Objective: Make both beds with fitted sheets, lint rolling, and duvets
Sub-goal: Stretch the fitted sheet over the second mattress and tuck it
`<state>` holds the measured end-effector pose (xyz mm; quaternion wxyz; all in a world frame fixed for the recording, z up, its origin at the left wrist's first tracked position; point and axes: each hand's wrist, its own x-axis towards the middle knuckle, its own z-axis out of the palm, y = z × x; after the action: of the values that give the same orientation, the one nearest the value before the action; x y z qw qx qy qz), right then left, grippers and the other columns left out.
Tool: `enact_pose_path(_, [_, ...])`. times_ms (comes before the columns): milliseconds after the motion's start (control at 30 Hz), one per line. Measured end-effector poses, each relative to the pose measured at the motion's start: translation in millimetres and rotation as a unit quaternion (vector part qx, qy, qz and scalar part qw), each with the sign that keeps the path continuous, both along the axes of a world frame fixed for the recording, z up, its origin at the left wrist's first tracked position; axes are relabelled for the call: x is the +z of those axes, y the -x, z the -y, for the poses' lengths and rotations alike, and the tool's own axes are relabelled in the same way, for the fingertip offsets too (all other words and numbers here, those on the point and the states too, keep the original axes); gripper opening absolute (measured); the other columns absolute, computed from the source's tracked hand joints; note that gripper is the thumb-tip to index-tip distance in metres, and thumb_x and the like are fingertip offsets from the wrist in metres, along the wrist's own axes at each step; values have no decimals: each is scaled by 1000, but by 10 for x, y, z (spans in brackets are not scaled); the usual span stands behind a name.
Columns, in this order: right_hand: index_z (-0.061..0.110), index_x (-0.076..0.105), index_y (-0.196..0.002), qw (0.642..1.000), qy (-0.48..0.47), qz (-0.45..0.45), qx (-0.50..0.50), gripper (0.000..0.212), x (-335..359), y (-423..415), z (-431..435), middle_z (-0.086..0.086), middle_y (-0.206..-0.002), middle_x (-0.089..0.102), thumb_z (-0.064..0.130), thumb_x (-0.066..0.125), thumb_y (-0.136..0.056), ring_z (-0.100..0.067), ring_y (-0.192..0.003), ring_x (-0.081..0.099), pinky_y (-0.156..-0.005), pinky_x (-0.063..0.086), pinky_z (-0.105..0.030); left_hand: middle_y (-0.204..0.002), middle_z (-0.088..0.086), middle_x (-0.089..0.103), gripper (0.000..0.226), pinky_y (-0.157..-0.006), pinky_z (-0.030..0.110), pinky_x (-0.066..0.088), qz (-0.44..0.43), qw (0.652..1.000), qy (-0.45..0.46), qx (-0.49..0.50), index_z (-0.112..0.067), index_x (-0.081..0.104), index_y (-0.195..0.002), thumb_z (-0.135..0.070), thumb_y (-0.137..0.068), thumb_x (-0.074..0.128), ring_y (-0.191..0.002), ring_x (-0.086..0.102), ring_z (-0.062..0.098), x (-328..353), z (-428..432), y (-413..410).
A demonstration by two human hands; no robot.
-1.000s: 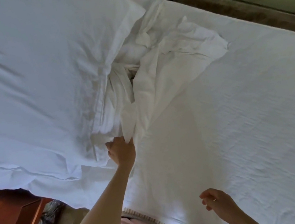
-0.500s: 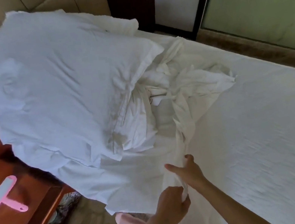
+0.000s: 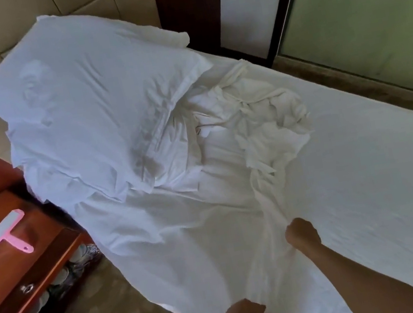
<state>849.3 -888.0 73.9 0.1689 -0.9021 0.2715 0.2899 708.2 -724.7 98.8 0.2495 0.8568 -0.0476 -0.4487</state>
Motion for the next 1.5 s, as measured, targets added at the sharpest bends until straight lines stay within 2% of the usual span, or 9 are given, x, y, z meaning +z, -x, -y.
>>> enact_pose_path(167, [-10,47,-124,980,-118,31,-156,32,-187,528,248,-28,-122,56,1,43,-94,-41,-111,56,-90,49,-44,-84,-8,51,35,-93,25,39,47,997,-50,35,-19,59,-122,-34,-92,48,-120,52,24,-151,9,497])
enact_pose_path(300, [-10,48,-127,972,-170,30,-160,35,-322,1249,493,-28,-128,53,3,37,-97,-39,-117,52,-94,41,-38,-139,1,48,48,-109,24,25,50,993,-105,-20,-27,49,-136,-40,-90,53,-133,40,18,-385,164,1083])
enact_pose_path(400, [-9,54,-115,942,-258,40,-210,33,-390,1855,752,-25,-112,58,14,40,-98,-34,-90,55,-77,44,-39,-139,7,48,44,-109,29,30,33,989,-134,-46,-19,51,-134,-33,-93,50,-131,42,23,-479,365,1610])
enact_pose_path(733, [1,73,-103,584,-701,58,-406,35,269,2937,1349,-20,-108,67,9,52,-75,-34,-94,68,-84,54,-49,-123,2,54,30,-98,32,41,172,952,-253,-11,-16,52,-123,-17,-93,47,-116,54,22,-194,764,2648])
enact_pose_path(867, [2,68,-101,591,-703,81,-388,29,560,2897,1445,-16,-96,69,5,44,-84,-30,-91,66,-89,52,-40,-123,1,53,35,-97,32,41,189,939,-289,8,-17,50,-126,-8,-92,44,-116,54,20,-132,915,2710])
enact_pose_path(1000, [11,48,-68,687,-639,26,-346,23,734,2886,1690,1,-41,51,4,54,-88,-8,-34,53,-44,43,-17,-150,1,26,61,-103,44,32,170,939,-288,78,-29,19,-148,-31,-94,47,-134,37,24,-17,1301,2801])
enact_pose_path(1167, [-1,64,-89,726,-628,-45,-276,8,793,3309,2259,-11,-71,71,-3,56,-87,-21,-67,68,-48,52,-21,-154,-2,-29,102,-114,57,7,260,947,-143,124,-49,-30,-136,-45,-88,59,-144,-18,21,325,2461,2692])
enact_pose_path(1333, [-7,61,-111,713,-647,-96,-252,23,814,3568,2968,-20,-97,71,0,56,-89,-24,-85,70,-65,59,-30,-152,0,26,56,-118,48,4,356,913,-164,116,-23,27,-144,-28,-94,49,-145,13,21,311,3479,2514])
enact_pose_path(1500, [-7,65,-98,669,-695,-112,-239,16,883,3629,3559,-23,-105,69,2,56,-88,-25,-93,70,-79,58,-30,-79,-3,65,26,-88,28,46,406,899,-128,101,-18,57,-95,-6,-74,62,-72,62,17,352,3897,2627])
